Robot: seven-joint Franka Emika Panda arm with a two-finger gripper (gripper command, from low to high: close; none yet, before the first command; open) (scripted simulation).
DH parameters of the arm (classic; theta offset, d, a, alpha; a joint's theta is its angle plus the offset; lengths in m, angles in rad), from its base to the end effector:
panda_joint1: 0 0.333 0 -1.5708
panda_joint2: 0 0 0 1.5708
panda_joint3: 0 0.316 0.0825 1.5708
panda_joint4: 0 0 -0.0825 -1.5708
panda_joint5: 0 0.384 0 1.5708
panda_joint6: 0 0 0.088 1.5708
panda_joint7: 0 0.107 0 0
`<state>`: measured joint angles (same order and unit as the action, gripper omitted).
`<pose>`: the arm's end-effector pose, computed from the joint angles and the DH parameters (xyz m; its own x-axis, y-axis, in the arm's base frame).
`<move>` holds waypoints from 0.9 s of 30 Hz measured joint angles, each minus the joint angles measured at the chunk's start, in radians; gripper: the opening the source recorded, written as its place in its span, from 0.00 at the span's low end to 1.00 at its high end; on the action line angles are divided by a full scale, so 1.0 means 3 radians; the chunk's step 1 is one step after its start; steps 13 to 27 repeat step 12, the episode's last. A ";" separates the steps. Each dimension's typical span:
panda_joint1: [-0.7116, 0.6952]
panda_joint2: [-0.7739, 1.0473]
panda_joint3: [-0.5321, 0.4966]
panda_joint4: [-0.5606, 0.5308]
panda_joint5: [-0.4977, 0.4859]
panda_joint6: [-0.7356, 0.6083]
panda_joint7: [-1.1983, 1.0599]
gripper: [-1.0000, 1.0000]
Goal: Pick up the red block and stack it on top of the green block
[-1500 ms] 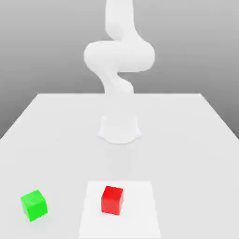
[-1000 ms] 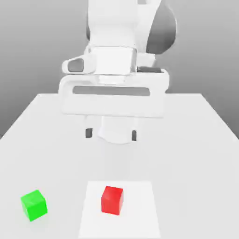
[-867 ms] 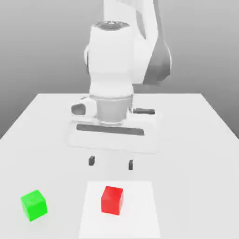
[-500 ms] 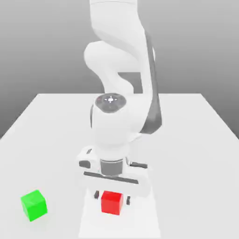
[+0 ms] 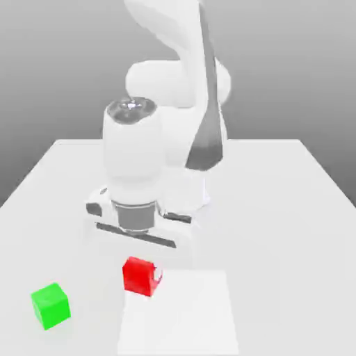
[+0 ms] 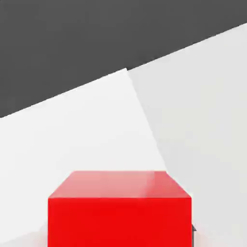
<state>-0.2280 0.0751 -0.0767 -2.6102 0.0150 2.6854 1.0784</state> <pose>0.4168 -0.1321 0.2267 0.1736 -0.9848 -0.0006 -0.9848 -0.1736 -0.0007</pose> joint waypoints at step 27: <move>-0.0464 0.0598 -0.0209 0.0389 0.0256 0.0198 0.0199 1.00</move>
